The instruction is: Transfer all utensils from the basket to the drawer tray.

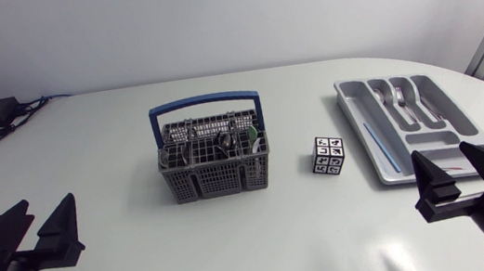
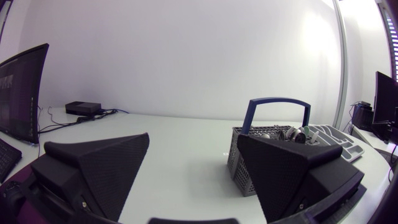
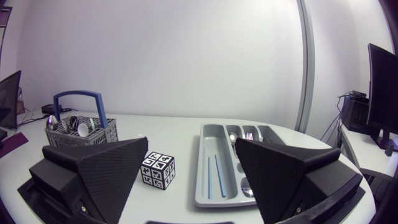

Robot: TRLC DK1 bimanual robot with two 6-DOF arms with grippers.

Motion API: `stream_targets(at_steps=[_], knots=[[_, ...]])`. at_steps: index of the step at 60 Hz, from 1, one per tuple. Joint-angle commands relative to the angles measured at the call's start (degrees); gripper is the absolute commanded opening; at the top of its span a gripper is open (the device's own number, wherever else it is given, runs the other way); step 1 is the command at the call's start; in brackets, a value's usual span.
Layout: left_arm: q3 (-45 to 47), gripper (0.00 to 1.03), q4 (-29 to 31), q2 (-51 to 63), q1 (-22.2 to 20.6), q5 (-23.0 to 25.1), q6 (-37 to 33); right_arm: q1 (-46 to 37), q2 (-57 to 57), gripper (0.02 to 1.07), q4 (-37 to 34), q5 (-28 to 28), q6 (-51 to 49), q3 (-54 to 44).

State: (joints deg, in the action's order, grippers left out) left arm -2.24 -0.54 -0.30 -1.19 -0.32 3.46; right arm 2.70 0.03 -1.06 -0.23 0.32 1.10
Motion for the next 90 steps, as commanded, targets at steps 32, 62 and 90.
stream_targets(at_steps=[32, 62, 90], knots=[[-5.7, 0.99, 1.8, 3.5, -0.6, -0.5, 0.7, 1.1, 0.1, 1.03, 0.4, 0.2, 1.5, 0.0], [-34.4, 0.96, 20.1, 39.6, -8.3, -1.8, 7.6, 8.0, 25.5, 1.03, 4.6, 5.7, 3.1, 12.3], [-61.7, 0.98, 42.2, 70.5, -20.8, -1.3, 7.4, 19.5, 50.5, 1.03, -10.9, 15.2, 4.5, 32.2]])
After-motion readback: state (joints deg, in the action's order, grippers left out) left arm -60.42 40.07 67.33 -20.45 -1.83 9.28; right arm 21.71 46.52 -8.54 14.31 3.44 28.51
